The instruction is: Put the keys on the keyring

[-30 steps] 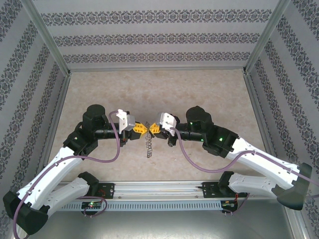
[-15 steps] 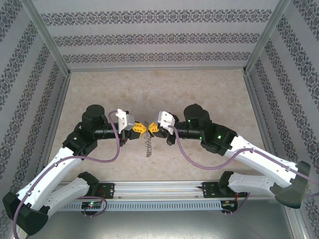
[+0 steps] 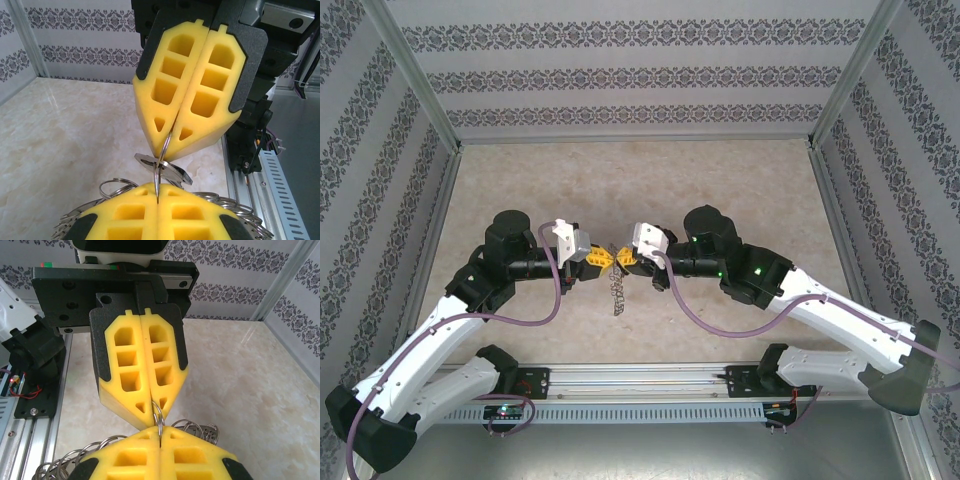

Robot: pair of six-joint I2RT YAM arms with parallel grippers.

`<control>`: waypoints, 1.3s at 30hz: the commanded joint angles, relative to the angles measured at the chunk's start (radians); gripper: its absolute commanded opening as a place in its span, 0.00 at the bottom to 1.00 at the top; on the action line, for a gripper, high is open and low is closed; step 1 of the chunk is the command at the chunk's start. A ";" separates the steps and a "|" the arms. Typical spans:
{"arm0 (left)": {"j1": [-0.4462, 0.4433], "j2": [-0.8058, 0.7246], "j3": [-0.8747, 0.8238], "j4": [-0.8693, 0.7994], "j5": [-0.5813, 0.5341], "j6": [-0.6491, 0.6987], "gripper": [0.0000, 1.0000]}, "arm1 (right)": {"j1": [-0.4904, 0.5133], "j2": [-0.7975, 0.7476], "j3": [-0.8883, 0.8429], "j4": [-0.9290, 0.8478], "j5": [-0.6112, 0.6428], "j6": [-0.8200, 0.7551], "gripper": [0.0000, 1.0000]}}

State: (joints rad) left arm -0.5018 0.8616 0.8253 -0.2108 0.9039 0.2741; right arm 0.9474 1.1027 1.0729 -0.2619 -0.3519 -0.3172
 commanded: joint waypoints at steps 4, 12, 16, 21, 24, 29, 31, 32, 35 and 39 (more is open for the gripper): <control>-0.003 -0.022 0.019 0.068 0.060 0.016 0.00 | 0.026 0.030 0.027 -0.014 -0.001 -0.017 0.00; -0.004 -0.024 0.018 0.069 0.060 0.014 0.00 | 0.034 0.038 0.040 -0.025 0.011 -0.026 0.00; -0.004 -0.025 0.016 0.070 0.061 0.013 0.00 | 0.038 0.048 0.046 -0.022 0.029 -0.026 0.00; -0.003 -0.027 0.016 0.070 0.057 0.014 0.00 | 0.043 0.057 0.056 -0.032 0.039 -0.030 0.00; -0.004 -0.027 0.016 0.069 0.055 0.015 0.00 | 0.046 0.056 0.058 -0.033 0.048 -0.031 0.00; -0.003 -0.027 0.016 0.073 0.052 0.014 0.00 | 0.045 0.048 0.047 -0.022 0.058 -0.019 0.00; -0.003 -0.028 0.015 0.073 0.052 0.013 0.00 | 0.045 0.051 0.047 -0.026 0.056 -0.019 0.00; -0.004 -0.029 0.016 0.074 0.053 0.012 0.00 | 0.045 0.050 0.049 -0.026 0.061 -0.017 0.00; -0.003 -0.031 0.014 0.073 0.049 0.013 0.00 | 0.043 0.037 0.038 -0.013 0.068 -0.011 0.00; -0.003 -0.031 0.017 0.074 0.049 0.014 0.00 | 0.040 0.038 0.044 -0.031 0.069 -0.011 0.00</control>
State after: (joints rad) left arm -0.4961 0.8536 0.8249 -0.2234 0.8883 0.2741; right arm 0.9733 1.1275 1.1137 -0.3065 -0.2882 -0.3389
